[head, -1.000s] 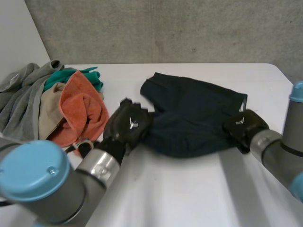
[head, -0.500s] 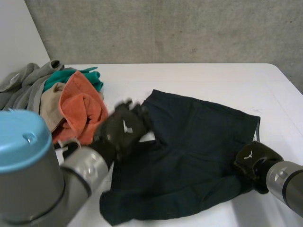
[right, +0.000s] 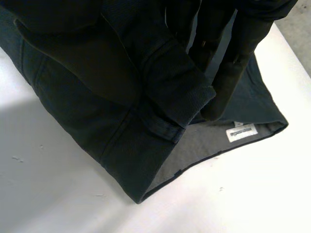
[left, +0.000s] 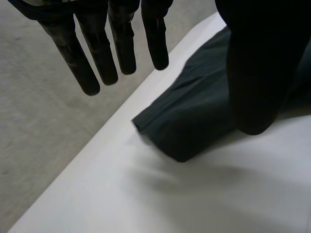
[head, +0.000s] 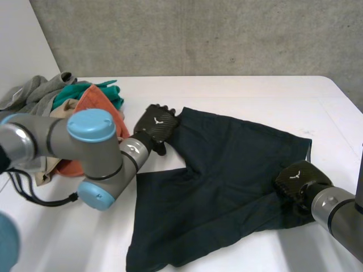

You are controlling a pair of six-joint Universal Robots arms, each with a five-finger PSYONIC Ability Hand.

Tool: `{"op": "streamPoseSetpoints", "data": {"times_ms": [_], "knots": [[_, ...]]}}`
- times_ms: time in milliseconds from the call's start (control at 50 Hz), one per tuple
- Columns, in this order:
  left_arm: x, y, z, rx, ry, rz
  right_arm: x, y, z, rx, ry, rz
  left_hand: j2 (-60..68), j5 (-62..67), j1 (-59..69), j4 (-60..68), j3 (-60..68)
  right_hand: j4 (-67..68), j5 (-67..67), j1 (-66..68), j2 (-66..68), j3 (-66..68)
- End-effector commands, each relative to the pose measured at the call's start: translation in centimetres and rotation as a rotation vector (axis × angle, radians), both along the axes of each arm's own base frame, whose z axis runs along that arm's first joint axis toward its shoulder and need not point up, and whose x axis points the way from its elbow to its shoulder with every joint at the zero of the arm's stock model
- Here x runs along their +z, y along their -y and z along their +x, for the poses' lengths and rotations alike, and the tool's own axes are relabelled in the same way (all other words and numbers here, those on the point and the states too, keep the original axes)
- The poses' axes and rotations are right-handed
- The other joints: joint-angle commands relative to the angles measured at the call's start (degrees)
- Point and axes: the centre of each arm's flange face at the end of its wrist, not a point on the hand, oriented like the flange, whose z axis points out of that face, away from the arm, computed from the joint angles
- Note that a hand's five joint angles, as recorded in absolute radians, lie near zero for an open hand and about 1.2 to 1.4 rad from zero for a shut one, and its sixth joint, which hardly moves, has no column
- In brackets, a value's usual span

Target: Fold the laundry.

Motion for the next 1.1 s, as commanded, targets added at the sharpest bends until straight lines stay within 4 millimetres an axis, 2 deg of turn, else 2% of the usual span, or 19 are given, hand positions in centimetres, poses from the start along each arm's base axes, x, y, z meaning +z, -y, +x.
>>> {"op": "streamPoseSetpoints", "data": {"times_ms": [20, 140, 200, 220, 260, 280, 380, 500, 560, 580, 660, 680, 780, 840, 860, 920, 960, 1020, 1100], "knots": [[-2.3, 0.7, -1.8, -0.069, -0.025, -0.024, -0.4, -0.2, 0.0, 0.002, -0.002, 0.01, 9.3, 9.1, 9.2, 9.3, 9.4, 11.4, 12.1, 18.9, 12.9, 12.0], [-3.7, 0.6, -2.8, -0.082, -0.016, -0.026, -0.7, -0.3, -0.1, -0.001, -0.004, 0.015, 13.2, 13.0, 13.1, 13.1, 13.2, 11.4, 12.1, 18.9, 12.9, 12.0], [-3.7, 0.9, -3.1, -0.081, -0.011, -0.052, -0.7, -0.1, -0.2, -0.002, 0.002, 0.013, 28.5, 28.2, 28.3, 28.4, 28.5, 11.4, 12.1, 18.9, 12.9, 12.0], [-3.5, 0.9, -3.2, -0.084, -0.008, -0.065, -0.7, -0.1, -0.2, -0.002, 0.002, 0.012, 41.0, 40.8, 40.9, 40.9, 41.0, 11.4, 12.1, 18.9, 12.9, 12.0], [-3.2, 0.7, -3.4, -0.094, -0.005, -0.079, -0.7, -0.1, -0.2, -0.003, 0.001, 0.013, 53.3, 53.1, 53.2, 53.3, 53.4, 11.4, 12.1, 18.9, 12.9, 12.0], [-2.9, 0.3, -3.9, -0.105, -0.005, -0.103, -0.7, -0.1, -0.2, -0.002, 0.002, 0.013, 54.9, 54.7, 54.7, 54.8, 54.9, 11.4, 12.1, 18.9, 12.9, 12.0], [0.2, -1.1, -5.8, -0.138, -0.05, -0.262, -0.8, -0.2, -0.2, -0.002, 0.001, 0.016, 54.9, 54.7, 54.8, 54.8, 54.9, 11.4, 12.1, 18.9, 12.9, 12.0], [1.7, -3.8, -8.3, -0.216, -0.133, -0.384, -1.0, -0.4, -0.3, -0.002, -0.001, 0.023, 54.9, 54.7, 54.8, 54.8, 54.9, 11.4, 12.1, 18.9, 12.9, 12.0], [0.8, -5.3, -9.6, -0.279, -0.151, -0.408, -1.1, -0.5, -0.2, 0.001, -0.003, 0.028, 54.9, 54.7, 54.8, 54.8, 54.9, 11.4, 12.1, 18.9, 12.9, 12.0], [-0.4, -6.3, -10.2, -0.318, -0.144, -0.4, -1.2, -0.6, -0.3, 0.001, -0.004, 0.031, 54.9, 54.7, 54.8, 54.8, 54.9, 11.4, 12.1, 18.9, 12.9, 12.0], [-2.2, -7.3, -10.7, -0.36, -0.116, -0.404, -1.3, -0.8, -0.3, 0.002, -0.004, 0.034, 54.9, 54.7, 54.8, 54.8, 54.9, 11.4, 12.1, 18.9, 12.9, 12.0], [-2.3, -7.3, -10.7, -0.36, -0.11, -0.41, -1.4, -0.8, -0.3, 0.002, -0.005, 0.035, 53.4, 53.2, 53.3, 53.3, 53.4, 11.4, 12.1, 18.9, 12.9, 12.0], [-1.9, -7.1, -10.7, -0.348, -0.093, -0.451, -2.2, -0.8, -0.3, -0.001, -0.012, 0.059, 4.7, 4.5, 4.6, 4.7, 4.8, 11.4, 12.1, 18.9, 12.9, 12.0], [-0.5, -6.7, -10.7, -0.315, -0.12, -0.486, -2.3, -0.8, -0.3, -0.001, -0.013, 0.065, -4.1, -4.3, -4.2, -4.2, -4.1, 11.4, 12.1, 18.9, 12.9, 12.0], [1.0, -6.2, -10.5, -0.269, -0.145, -0.519, -2.4, -0.8, -0.3, -0.001, -0.014, 0.066, -8.6, -8.8, -8.8, -8.7, -8.6, 11.4, 12.1, 18.9, 12.9, 12.0], [3.3, -5.4, -10.0, -0.186, -0.19, -0.563, -2.4, -0.8, -0.3, 0.001, -0.014, 0.068, -10.5, -10.7, -10.6, -10.6, -10.5, 11.4, 12.1, 18.9, 12.9, 12.0], [4.8, -3.9, -8.7, -0.097, -0.207, -0.575, -2.5, -0.9, -0.3, 0.002, -0.015, 0.07, -11.0, -11.2, -11.2, -11.1, -11.0, 11.4, 12.1, 18.9, 12.9, 12.0], [5.5, -2.1, -6.3, -0.015, -0.198, -0.55, -2.5, -0.8, -0.3, 0.001, -0.016, 0.073, -11.2, -11.4, -11.3, -11.3, -11.2, 11.4, 12.1, 18.9, 12.9, 12.0], [5.0, -1.4, -4.4, 0.012, -0.18, -0.48, -2.5, -0.8, -0.4, -0.002, -0.016, 0.073, -11.2, -11.4, -11.3, -11.3, -11.2, 11.4, 12.1, 18.9, 12.9, 12.0]]}}
